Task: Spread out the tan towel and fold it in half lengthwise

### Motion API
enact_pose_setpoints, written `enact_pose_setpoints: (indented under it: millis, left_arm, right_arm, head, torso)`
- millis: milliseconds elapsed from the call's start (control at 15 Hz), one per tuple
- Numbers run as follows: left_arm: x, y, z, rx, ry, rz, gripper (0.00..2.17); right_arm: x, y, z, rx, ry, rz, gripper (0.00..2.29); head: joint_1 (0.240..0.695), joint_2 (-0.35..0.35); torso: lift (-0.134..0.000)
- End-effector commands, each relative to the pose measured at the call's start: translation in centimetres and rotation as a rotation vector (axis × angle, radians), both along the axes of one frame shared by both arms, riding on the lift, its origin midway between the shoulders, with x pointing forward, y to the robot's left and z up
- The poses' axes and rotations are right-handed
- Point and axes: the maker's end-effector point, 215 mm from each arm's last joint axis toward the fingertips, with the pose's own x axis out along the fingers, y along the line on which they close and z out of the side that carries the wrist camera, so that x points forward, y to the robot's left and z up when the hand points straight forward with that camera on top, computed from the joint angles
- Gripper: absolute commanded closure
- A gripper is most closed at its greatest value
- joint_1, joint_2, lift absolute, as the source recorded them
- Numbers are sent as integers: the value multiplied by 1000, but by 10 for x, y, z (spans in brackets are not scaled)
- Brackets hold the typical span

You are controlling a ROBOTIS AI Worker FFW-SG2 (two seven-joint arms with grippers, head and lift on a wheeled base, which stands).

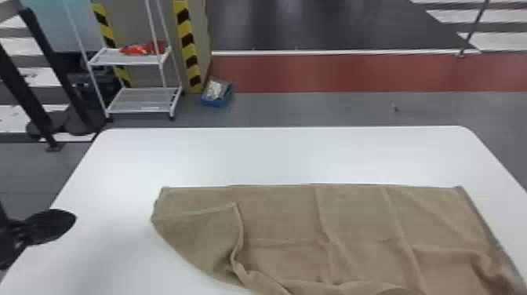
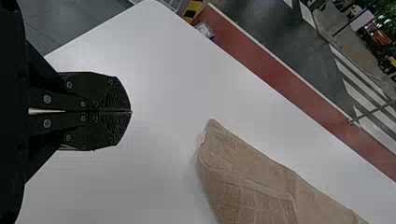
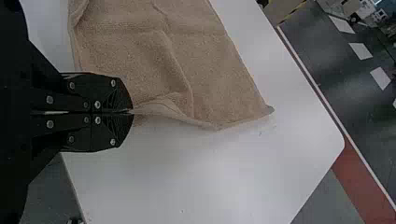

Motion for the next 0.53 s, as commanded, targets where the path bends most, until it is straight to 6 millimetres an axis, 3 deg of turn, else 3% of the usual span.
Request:
enact_pose_setpoints:
  millis: [0, 133, 200, 267, 333, 467]
  left_arm:
    - [-6, -2, -5, 5, 13, -1, 1713]
    - [-15, 0, -1, 9, 13, 8, 1713]
    - [-16, -7, 4, 8, 5, -5, 1710]
    - [-18, -6, 10, 9, -5, -3, 1693]
    - [-18, -10, 12, 0, -13, -4, 1632]
    - [-21, -10, 13, -7, -21, 6, 1541]
  right_arm:
    - [-2, 0, -2, 3, 9, -3, 1389]
    - [-3, 1, 2, 21, -7, 6, 1355]
    - [-3, 3, 6, 38, -21, 13, 998]
    - [-4, 0, 10, 32, -29, 7, 387]
    - [-4, -6, 13, 21, -37, -1, 9]
    - [-11, -19, 18, -8, -40, -24, -2]
  head:
    - [695, 45]
    - [695, 43]
    - [695, 42]
    - [695, 46]
    - [695, 48]
    - [695, 28]
  torso:
    - [-128]
    - [-128]
    - [-128]
    - [-128]
    - [-128]
    - [-128]
